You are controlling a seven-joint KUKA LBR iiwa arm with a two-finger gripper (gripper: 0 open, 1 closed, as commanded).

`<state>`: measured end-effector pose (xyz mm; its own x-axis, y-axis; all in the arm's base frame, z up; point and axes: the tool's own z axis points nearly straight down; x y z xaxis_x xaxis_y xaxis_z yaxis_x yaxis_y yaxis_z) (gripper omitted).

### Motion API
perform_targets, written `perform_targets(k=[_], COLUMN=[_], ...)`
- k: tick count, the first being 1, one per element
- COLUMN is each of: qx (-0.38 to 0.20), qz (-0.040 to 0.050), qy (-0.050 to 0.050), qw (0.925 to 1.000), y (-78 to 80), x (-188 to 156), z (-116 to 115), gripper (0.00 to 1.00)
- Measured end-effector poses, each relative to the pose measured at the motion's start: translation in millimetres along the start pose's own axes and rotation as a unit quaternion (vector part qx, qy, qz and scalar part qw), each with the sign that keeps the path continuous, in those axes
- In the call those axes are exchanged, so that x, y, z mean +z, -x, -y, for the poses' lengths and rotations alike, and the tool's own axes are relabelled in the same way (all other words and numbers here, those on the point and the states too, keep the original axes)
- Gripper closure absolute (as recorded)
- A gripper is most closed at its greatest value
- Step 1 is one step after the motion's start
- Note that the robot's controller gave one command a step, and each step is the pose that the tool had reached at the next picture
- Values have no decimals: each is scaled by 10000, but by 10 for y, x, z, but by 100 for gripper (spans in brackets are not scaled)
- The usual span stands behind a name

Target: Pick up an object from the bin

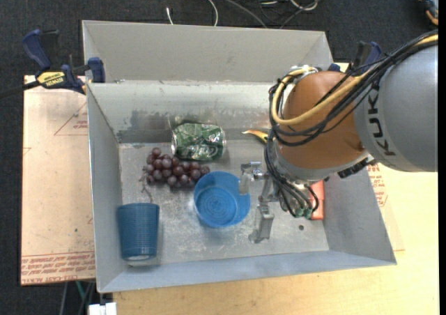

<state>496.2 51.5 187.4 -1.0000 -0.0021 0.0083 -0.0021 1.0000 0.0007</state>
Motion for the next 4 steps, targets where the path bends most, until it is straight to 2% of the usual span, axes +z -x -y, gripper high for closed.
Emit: perform_targets(k=[1, 2, 3, 4], qx=[14, -637, -393, -713], qz=[42, 18, 103, 0], qy=[3, 6, 10, 11], qw=[10000, 9980, 9992, 9975], y=[18, 389, 345, 152], x=[-42, 1195, 505, 880], z=[4, 14, -59, -313], gripper=[0, 0, 0, 0])
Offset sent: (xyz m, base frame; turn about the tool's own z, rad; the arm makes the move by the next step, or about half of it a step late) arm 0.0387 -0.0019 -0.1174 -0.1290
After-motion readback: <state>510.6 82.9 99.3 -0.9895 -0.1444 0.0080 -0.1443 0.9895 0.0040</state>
